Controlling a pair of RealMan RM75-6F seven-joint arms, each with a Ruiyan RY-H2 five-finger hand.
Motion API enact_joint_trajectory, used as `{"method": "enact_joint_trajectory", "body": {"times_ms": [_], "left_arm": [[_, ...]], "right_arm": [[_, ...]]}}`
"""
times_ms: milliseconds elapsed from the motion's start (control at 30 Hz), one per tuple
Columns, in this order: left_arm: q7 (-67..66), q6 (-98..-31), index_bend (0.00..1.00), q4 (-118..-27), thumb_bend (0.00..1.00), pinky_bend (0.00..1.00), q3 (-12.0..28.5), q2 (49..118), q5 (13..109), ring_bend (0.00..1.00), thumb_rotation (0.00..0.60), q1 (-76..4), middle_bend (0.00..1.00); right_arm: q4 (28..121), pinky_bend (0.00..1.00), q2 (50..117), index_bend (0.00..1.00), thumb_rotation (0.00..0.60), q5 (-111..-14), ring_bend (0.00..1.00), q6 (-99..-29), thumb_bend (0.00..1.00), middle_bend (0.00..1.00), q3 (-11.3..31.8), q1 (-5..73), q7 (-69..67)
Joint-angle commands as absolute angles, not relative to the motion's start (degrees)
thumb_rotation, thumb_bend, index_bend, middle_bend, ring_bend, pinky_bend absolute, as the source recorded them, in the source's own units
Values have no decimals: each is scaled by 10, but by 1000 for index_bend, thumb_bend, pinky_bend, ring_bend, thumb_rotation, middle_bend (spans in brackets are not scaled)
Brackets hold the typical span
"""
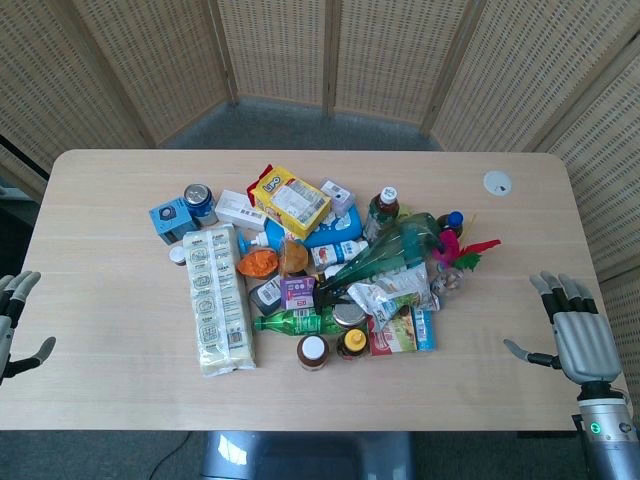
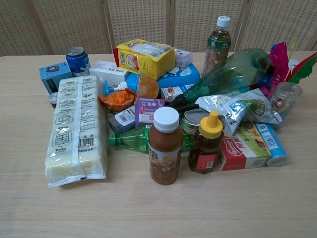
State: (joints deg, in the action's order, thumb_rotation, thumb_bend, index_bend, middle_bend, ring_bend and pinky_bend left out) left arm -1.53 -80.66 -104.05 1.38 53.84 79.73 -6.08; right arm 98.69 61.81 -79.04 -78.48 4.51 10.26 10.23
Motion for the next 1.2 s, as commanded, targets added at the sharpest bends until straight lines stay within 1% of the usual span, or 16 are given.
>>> {"method": "enact_joint_trajectory", "body": {"times_ms": [33, 267, 367, 567, 833, 933, 1200], "left_arm": [[-19, -799, 0, -1042, 357, 0, 16, 539, 796, 0, 600, -65, 0], [-32, -787, 0, -1041, 357, 0, 23, 536, 787, 0, 600, -75, 0], [-34, -760, 0, -1036, 357, 0, 26, 533, 771, 0, 600, -87, 0], [-26, -665, 0, -989, 357, 0, 39, 546, 727, 0, 600, -136, 0], [-22, -524, 0, -888, 357, 0, 61, 606, 656, 0, 600, -218, 0], [-22, -482, 0, -851, 358, 0, 68, 633, 631, 0, 600, -246, 0], [-30, -405, 0, -783, 357, 0, 78, 692, 598, 0, 600, -307, 0]], "right_arm": [[988, 0, 617, 8, 348, -788, 0, -783, 180, 0, 47, 103, 104], [984, 0, 618, 8, 343, -787, 0, -783, 179, 0, 46, 100, 99], [983, 0, 620, 8, 347, -785, 0, -785, 177, 0, 47, 98, 98], [992, 0, 614, 9, 366, -780, 0, -786, 179, 0, 50, 98, 107], [1001, 0, 603, 4, 366, -769, 0, -790, 183, 0, 52, 91, 118], [1003, 0, 600, 1, 366, -766, 0, -797, 181, 0, 53, 87, 119], [1008, 0, 587, 1, 364, -759, 0, -808, 180, 0, 55, 76, 122]]}}
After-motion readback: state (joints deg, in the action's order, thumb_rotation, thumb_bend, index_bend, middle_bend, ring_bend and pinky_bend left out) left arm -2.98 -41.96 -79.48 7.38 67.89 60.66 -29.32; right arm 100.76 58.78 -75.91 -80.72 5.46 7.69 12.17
